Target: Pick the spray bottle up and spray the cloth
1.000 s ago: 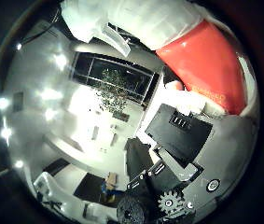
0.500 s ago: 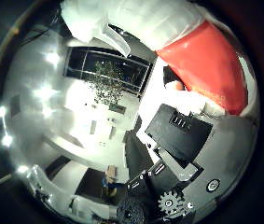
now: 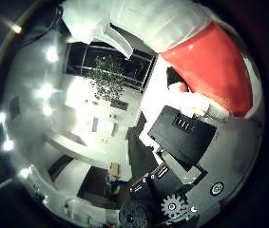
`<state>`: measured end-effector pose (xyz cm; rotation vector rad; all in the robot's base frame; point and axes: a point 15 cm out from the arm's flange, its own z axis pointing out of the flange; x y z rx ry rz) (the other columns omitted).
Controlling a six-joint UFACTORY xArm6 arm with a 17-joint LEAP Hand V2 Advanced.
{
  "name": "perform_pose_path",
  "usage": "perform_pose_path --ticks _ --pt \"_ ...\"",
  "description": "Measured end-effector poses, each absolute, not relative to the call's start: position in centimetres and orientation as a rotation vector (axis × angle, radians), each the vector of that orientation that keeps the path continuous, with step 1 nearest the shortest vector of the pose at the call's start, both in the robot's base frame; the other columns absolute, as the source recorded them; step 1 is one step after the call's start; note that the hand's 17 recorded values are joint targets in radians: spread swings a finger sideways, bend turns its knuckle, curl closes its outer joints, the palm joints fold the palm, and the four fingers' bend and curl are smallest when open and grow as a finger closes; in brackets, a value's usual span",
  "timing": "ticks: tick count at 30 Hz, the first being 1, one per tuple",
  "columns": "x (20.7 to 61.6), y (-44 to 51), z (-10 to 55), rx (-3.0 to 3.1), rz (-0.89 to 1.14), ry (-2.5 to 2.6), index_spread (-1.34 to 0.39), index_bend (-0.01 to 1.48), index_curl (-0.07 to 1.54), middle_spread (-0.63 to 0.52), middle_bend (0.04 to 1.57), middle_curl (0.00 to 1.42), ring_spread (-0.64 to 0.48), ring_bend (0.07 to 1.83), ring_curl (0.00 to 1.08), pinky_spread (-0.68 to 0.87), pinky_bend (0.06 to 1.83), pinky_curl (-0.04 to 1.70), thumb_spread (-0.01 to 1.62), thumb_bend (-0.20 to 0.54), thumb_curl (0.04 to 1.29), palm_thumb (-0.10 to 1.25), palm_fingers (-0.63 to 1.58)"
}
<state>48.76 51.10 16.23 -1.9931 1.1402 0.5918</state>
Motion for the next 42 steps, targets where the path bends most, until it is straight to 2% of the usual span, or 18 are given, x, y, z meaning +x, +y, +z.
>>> perform_pose_path --ticks 9,12,14,15,17,18,20,21,24,30,33,37,42 --pt "49.1 51.2 16.2 -1.995 0.558 1.142 -0.24 1.01 0.9 -0.07 1.36 0.63 -0.15 1.49 0.59 -0.16 0.98 1.42 0.69 -0.019 0.9 1.0 1.17" --pt "49.1 51.1 16.2 -1.999 0.555 1.14 -0.24 0.94 0.87 -0.07 1.32 0.61 -0.16 1.46 0.57 -0.18 0.98 1.34 0.74 -0.041 0.84 0.92 1.14" --pt "49.1 50.9 16.0 -2.019 0.543 1.129 -0.25 0.85 0.85 -0.07 1.29 0.61 -0.16 1.42 0.56 -0.2 0.96 1.27 0.75 -0.039 0.81 0.89 1.09" --pt "49.2 50.8 15.9 -2.031 0.536 1.122 -0.27 0.75 0.84 -0.07 1.29 0.6 -0.17 1.4 0.56 -0.22 0.95 1.23 0.75 -0.04 0.79 0.87 1.05" --pt "49.1 50.5 15.7 -2.051 0.529 1.111 -0.3 0.56 0.83 -0.1 1.16 0.58 -0.17 1.37 0.55 -0.27 0.97 1.14 0.75 -0.039 0.74 0.84 0.88" --pt "49.0 50.5 15.6 -2.064 0.527 1.103 -0.31 0.53 0.83 -0.1 1.15 0.58 -0.17 1.37 0.55 -0.28 0.96 1.13 0.75 -0.038 0.74 0.84 0.87" --pt "49.0 50.3 15.4 -2.085 0.518 1.092 -0.33 0.36 0.8 -0.11 1.03 0.56 -0.17 1.34 0.54 -0.32 0.93 1.08 0.84 -0.029 0.69 0.83 0.58" --pt "48.9 50.2 15.3 -2.098 0.513 1.086 -0.34 0.34 0.78 -0.12 0.99 0.55 -0.17 1.32 0.53 -0.32 0.92 1.06 0.87 -0.031 0.67 0.82 0.53" --pt "48.8 49.9 15.0 -2.133 0.498 1.069 -0.33 0.32 0.74 -0.11 0.85 0.51 -0.12 1.17 0.49 -0.22 0.78 1.02 0.97 -0.031 0.6 0.78 0.2" --pt "49.0 49.5 14.9 -2.14 0.492 1.067 -0.27 0.29 0.62 -0.02 0.59 0.42 0.02 0.9 0.37 0.2 0.62 0.88 1.02 -0.03 0.51 0.73 0.06" --pt "49.3 49.1 14.8 -2.151 0.48 1.064 -0.25 0.25 0.56 0.03 0.5 0.38 0.08 0.79 0.33 0.35 0.56 0.77 1.03 -0.027 0.48 0.71 0.06" --pt "49.5 48.8 14.8 -2.159 0.471 1.062 -0.21 0.2 0.5 0.08 0.39 0.35 0.14 0.68 0.29 0.43 0.5 0.67 1.03 -0.026 0.45 0.7 0.06" --pt "49.6 48.8 15.8 -2.161 0.457 1.045 -0.2 0.17 0.43 0.11 0.32 0.34 0.17 0.58 0.26 0.46 0.45 0.57 1.03 -0.026 0.42 0.68 0.1"
